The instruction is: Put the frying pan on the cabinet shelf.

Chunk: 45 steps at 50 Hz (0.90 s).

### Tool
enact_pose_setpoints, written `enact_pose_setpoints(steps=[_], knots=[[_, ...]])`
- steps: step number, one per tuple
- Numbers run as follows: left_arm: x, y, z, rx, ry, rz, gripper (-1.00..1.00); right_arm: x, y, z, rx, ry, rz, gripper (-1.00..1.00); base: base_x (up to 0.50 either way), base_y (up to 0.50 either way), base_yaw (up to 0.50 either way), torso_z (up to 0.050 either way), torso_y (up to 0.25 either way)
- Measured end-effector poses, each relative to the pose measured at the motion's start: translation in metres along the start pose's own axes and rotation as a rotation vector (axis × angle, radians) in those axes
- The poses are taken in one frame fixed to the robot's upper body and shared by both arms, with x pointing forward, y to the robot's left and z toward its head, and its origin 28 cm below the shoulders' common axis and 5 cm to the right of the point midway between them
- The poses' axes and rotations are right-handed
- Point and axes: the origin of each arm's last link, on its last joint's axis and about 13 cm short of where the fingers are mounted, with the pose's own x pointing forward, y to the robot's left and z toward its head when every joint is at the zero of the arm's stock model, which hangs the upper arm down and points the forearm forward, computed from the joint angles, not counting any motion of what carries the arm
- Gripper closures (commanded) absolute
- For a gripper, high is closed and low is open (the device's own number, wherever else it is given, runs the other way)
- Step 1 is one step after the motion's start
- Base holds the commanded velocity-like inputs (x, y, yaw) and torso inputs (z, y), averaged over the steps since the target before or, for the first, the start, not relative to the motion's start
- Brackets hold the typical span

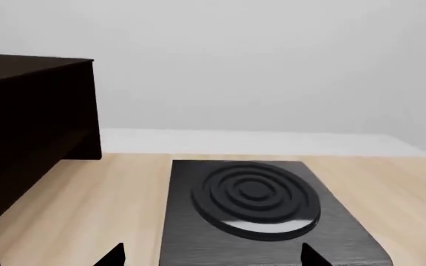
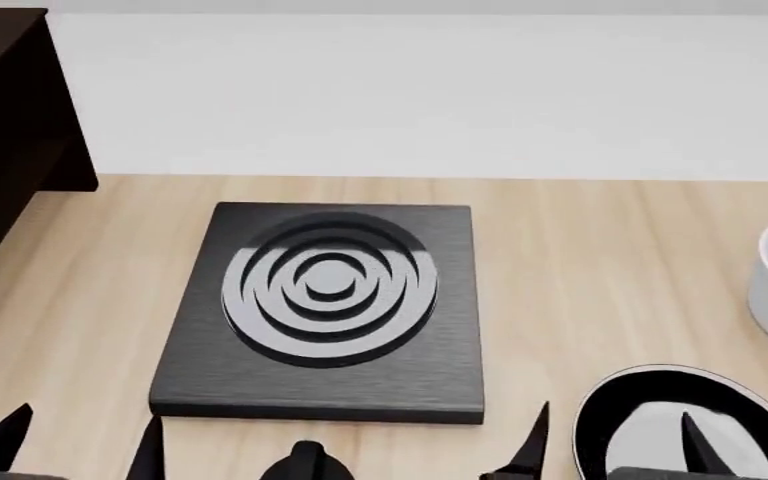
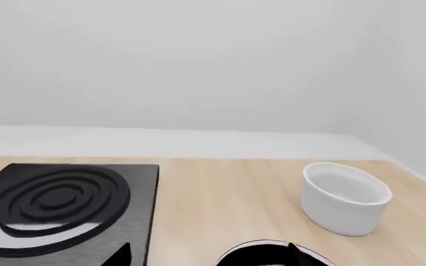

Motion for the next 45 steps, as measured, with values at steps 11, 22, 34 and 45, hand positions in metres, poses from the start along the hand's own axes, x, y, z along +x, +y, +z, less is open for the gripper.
enact_pose_setpoints(steps=[11, 22, 34, 45], knots=[[-0.004, -0.004, 0.007, 0.008, 0.031, -0.038, -1.00, -0.012, -0.019, 0.031, -0.017, 0.191, -0.052, -1.00, 0.00, 0.00, 0.00, 0.000, 0.000], [-0.006, -0.008, 0.005, 0.012, 0.056, -0.070, -1.00, -0.024, -0.031, 0.028, -0.042, 0.383, -0.082, -1.00, 0.00, 0.00, 0.00, 0.000, 0.000], [-0.007, -0.011, 0.004, 0.011, 0.072, -0.088, -1.00, -0.027, -0.037, 0.017, -0.041, 0.496, -0.091, -1.00, 0.00, 0.00, 0.00, 0.000, 0.000], [-0.008, -0.012, 0.002, 0.002, 0.082, -0.097, -1.00, -0.022, -0.041, 0.001, -0.005, 0.573, -0.095, -1.00, 0.00, 0.00, 0.00, 0.000, 0.000]])
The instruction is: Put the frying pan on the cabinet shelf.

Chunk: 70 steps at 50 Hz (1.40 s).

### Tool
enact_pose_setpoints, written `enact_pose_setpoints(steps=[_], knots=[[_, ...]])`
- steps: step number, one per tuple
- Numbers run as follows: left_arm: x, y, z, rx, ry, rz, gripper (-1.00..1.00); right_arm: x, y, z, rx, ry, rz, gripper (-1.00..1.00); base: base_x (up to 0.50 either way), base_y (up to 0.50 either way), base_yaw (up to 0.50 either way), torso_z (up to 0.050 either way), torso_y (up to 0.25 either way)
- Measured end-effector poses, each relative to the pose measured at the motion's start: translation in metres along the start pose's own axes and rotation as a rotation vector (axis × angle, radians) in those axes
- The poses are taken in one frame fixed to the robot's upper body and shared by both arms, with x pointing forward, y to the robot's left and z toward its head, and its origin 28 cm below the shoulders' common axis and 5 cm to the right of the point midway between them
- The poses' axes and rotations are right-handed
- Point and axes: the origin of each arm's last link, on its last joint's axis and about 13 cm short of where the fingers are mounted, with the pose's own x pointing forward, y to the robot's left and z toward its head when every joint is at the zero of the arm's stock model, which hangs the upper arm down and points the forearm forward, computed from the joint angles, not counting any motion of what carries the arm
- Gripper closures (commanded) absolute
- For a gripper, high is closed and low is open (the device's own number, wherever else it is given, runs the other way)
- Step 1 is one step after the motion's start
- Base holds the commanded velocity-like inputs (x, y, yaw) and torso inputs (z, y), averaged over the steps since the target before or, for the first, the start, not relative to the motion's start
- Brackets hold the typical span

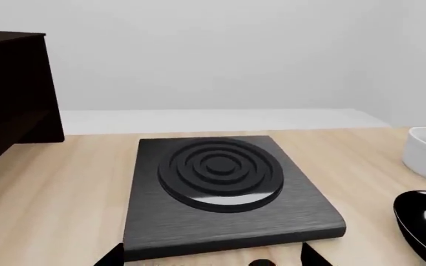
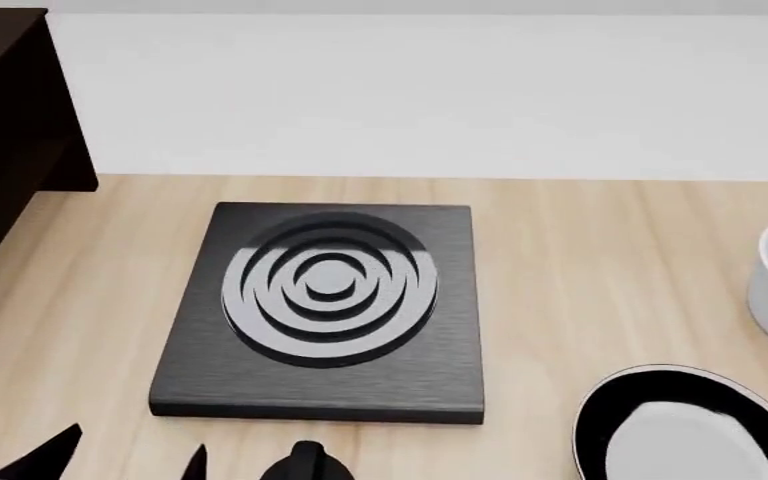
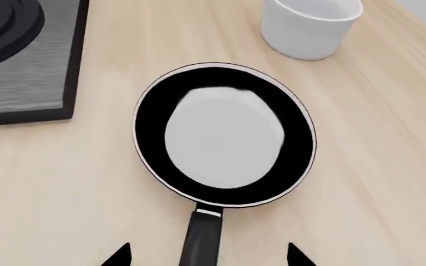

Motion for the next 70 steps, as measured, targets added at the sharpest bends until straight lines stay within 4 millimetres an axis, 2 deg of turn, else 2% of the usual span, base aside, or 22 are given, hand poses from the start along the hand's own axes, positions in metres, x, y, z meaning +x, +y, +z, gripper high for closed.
enact_pose_setpoints(steps=[12, 28, 53, 54, 70], knots=[[0.000, -0.001, -0.002, -0.006, 0.007, -0.005, -1.00, 0.015, 0.000, -0.008, 0.055, 0.064, 0.013, -1.00, 0.00, 0.00, 0.00, 0.000, 0.000], [0.000, -0.001, -0.003, -0.007, 0.011, -0.009, -1.00, 0.034, 0.004, -0.028, 0.088, 0.154, 0.041, -1.00, 0.00, 0.00, 0.00, 0.000, 0.000], [0.001, -0.002, -0.005, -0.005, 0.018, -0.013, -1.00, 0.043, 0.005, -0.050, 0.093, 0.241, 0.047, -1.00, 0.00, 0.00, 0.00, 0.000, 0.000], [0.001, -0.002, -0.005, -0.005, 0.018, -0.013, -1.00, 0.043, 0.005, -0.050, 0.092, 0.241, 0.047, 1.00, 0.00, 0.00, 0.00, 0.000, 0.000], [0.001, -0.002, -0.005, -0.005, 0.019, -0.014, -1.00, 0.033, 0.009, -0.045, 0.081, 0.221, 0.080, 1.00, 0.00, 0.00, 0.00, 0.000, 0.001]])
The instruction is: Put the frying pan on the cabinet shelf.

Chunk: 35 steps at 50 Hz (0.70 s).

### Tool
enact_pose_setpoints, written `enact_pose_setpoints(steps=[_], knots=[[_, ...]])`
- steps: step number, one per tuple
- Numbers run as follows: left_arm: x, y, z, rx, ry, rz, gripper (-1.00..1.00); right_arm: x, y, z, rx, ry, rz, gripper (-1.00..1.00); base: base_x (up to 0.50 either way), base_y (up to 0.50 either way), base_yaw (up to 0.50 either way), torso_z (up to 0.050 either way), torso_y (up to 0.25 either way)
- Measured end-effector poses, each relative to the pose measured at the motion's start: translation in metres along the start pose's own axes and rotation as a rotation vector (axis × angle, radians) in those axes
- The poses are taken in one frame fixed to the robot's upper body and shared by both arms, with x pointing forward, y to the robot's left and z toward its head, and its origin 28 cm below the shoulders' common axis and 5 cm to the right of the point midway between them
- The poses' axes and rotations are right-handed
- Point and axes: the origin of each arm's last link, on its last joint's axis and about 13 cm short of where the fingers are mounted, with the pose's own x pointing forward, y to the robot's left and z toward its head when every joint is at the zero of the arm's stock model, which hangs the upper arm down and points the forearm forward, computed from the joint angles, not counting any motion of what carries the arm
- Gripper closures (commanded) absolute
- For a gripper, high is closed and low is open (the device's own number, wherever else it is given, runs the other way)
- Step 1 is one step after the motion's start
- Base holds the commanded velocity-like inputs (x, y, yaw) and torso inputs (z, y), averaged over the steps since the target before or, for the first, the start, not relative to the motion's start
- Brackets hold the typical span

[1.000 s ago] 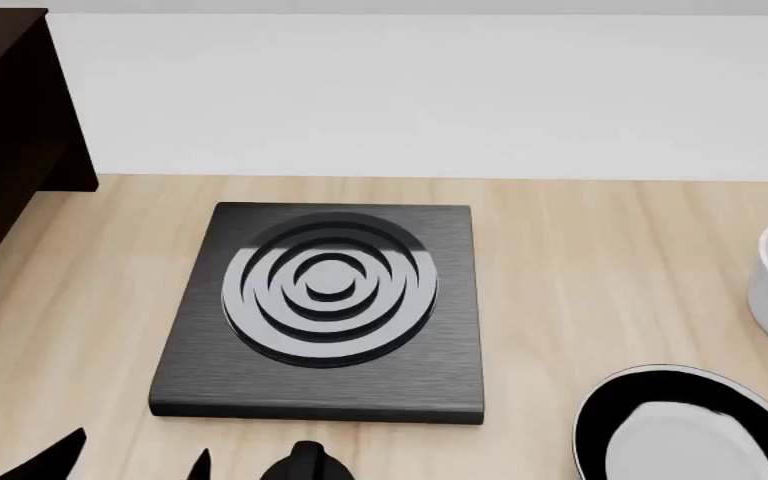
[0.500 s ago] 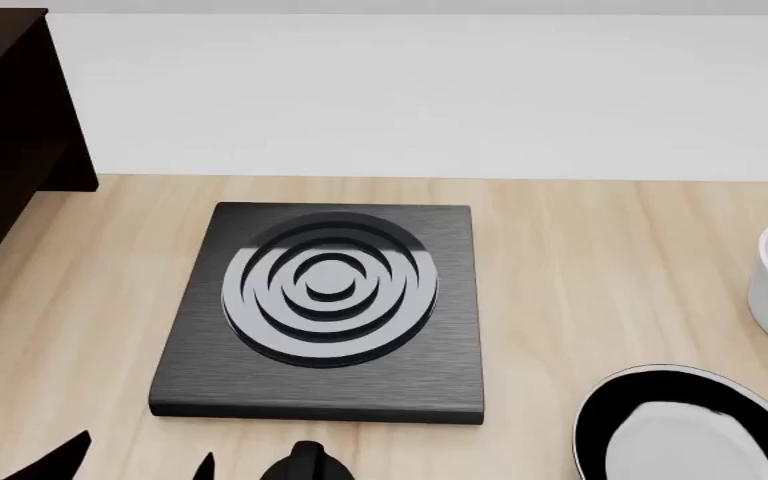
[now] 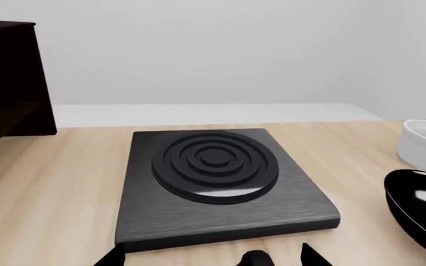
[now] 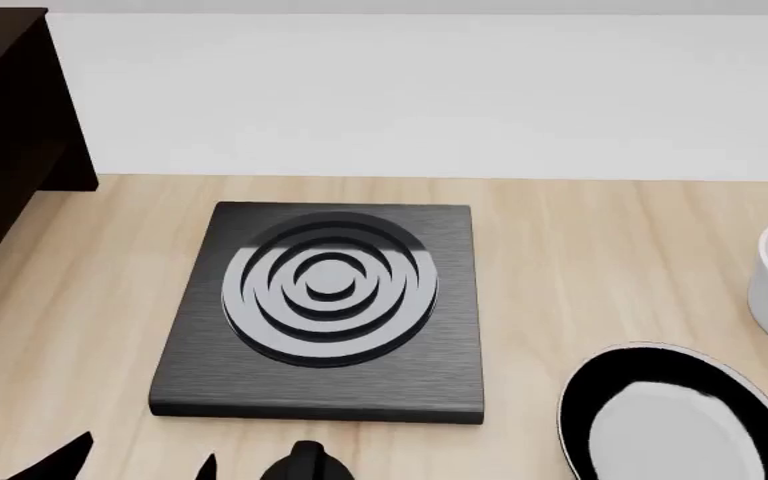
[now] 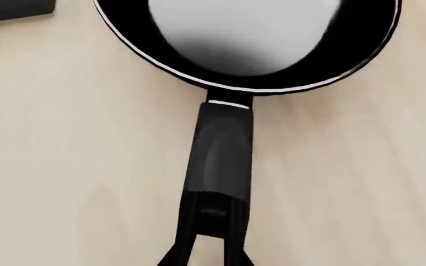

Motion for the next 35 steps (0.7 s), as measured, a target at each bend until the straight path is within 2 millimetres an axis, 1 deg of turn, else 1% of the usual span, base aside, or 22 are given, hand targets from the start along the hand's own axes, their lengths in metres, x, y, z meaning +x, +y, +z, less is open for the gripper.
enact_pose_setpoints(steps=[16, 22, 29, 35], knots=[[0.000, -0.001, 0.000, -0.001, 0.001, -0.004, -1.00, -0.023, 0.005, 0.023, -0.055, -0.130, 0.005, 1.00, 0.00, 0.00, 0.00, 0.000, 0.002], [0.000, 0.000, 0.001, -0.008, 0.002, -0.005, -1.00, -0.032, 0.008, 0.033, -0.101, -0.181, 0.005, 1.00, 0.00, 0.00, 0.00, 0.000, 0.002], [0.002, 0.002, 0.006, -0.028, 0.007, -0.010, -1.00, -0.041, 0.012, 0.046, -0.170, -0.240, 0.020, 1.00, 0.00, 0.00, 0.00, 0.000, 0.001], [0.006, 0.005, 0.018, -0.064, 0.028, -0.023, -1.00, -0.045, 0.016, 0.059, -0.234, -0.283, 0.053, 1.00, 0.00, 0.00, 0.00, 0.000, 0.002]])
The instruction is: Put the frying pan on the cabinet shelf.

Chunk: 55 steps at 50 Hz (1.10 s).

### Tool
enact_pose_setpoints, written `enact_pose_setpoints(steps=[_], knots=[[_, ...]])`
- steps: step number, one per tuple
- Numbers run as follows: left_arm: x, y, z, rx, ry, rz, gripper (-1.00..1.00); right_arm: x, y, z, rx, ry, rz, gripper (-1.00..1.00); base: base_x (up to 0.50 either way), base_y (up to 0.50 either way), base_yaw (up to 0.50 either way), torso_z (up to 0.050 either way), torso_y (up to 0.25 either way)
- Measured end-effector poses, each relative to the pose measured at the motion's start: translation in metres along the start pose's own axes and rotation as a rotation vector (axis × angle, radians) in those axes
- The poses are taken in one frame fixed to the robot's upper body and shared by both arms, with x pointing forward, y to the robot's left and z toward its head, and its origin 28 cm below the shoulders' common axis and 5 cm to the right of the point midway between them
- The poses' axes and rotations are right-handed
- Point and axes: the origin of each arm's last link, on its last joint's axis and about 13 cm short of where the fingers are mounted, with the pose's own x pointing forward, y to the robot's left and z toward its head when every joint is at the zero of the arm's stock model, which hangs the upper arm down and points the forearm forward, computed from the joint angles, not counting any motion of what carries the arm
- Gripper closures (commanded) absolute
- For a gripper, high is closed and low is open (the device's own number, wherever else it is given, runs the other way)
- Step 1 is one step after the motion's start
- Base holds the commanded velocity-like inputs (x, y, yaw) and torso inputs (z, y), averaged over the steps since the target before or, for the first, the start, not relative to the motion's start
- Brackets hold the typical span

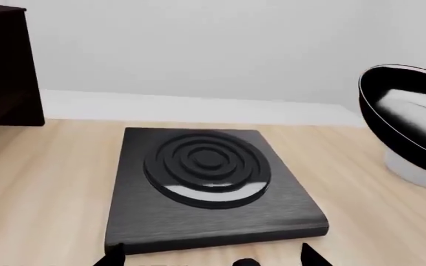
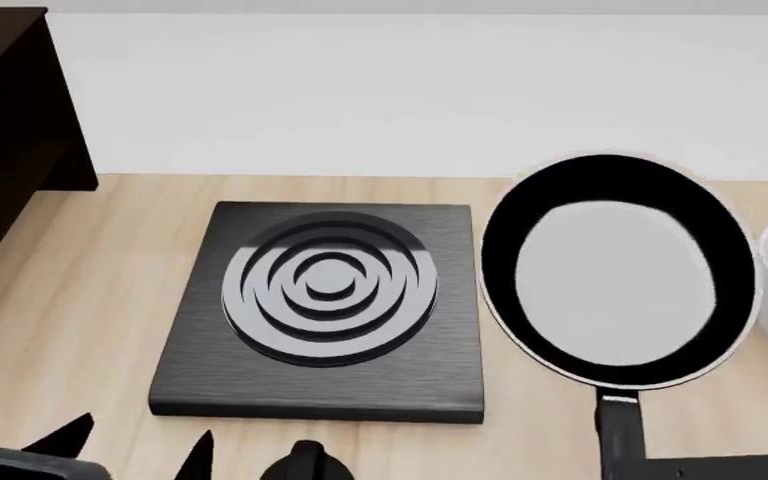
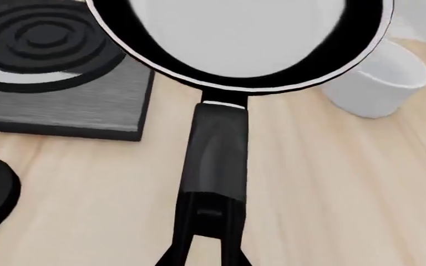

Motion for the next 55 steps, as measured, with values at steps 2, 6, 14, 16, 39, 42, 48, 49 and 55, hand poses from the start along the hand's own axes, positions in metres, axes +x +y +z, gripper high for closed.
enact_pose_setpoints(steps=[2, 6, 14, 16, 39, 42, 48, 49, 55], knots=[[0.002, 0.001, 0.005, -0.006, 0.015, -0.010, -1.00, 0.000, 0.000, 0.005, -0.025, -0.015, 0.016, 1.00, 0.00, 0.00, 0.00, 0.000, 0.000], [0.008, 0.005, 0.016, -0.018, 0.035, -0.025, -1.00, -0.001, 0.002, 0.017, -0.070, -0.048, 0.059, 1.00, 0.00, 0.00, 0.00, 0.004, 0.003], [0.020, 0.012, 0.043, -0.061, 0.061, -0.075, -1.00, -0.003, 0.005, 0.047, -0.185, -0.129, 0.133, 1.00, 0.00, 0.00, 0.00, 0.000, 0.003], [0.023, 0.014, 0.050, -0.079, 0.063, -0.090, -1.00, -0.003, 0.006, 0.055, -0.216, -0.153, 0.149, 1.00, 0.00, 0.00, 0.00, 0.000, 0.000], [0.033, 0.021, 0.094, -0.142, 0.133, -0.335, -1.00, -0.011, 0.018, 0.107, -0.479, -0.360, 0.291, 1.00, 0.00, 0.00, 0.00, 0.000, 0.002], [0.035, 0.023, 0.099, -0.182, 0.135, -0.358, -1.00, -0.012, 0.019, 0.109, -0.502, -0.376, 0.304, 1.00, 0.00, 0.00, 0.00, 0.000, 0.000], [0.036, 0.025, 0.106, -0.284, 0.132, -0.400, -1.00, -0.013, 0.022, 0.111, -0.538, -0.397, 0.329, 1.00, 0.00, 0.00, 0.00, 0.000, 0.002], [0.037, 0.025, 0.107, -0.301, 0.132, -0.407, -1.00, -0.013, 0.022, 0.111, -0.542, -0.399, 0.334, 1.00, 0.00, 0.00, 0.00, 0.000, 0.000], [0.037, 0.026, 0.112, -0.374, 0.134, -0.436, -1.00, -0.015, 0.025, 0.111, -0.565, -0.410, 0.358, 1.00, 0.00, 0.00, 0.00, 0.000, 0.002]])
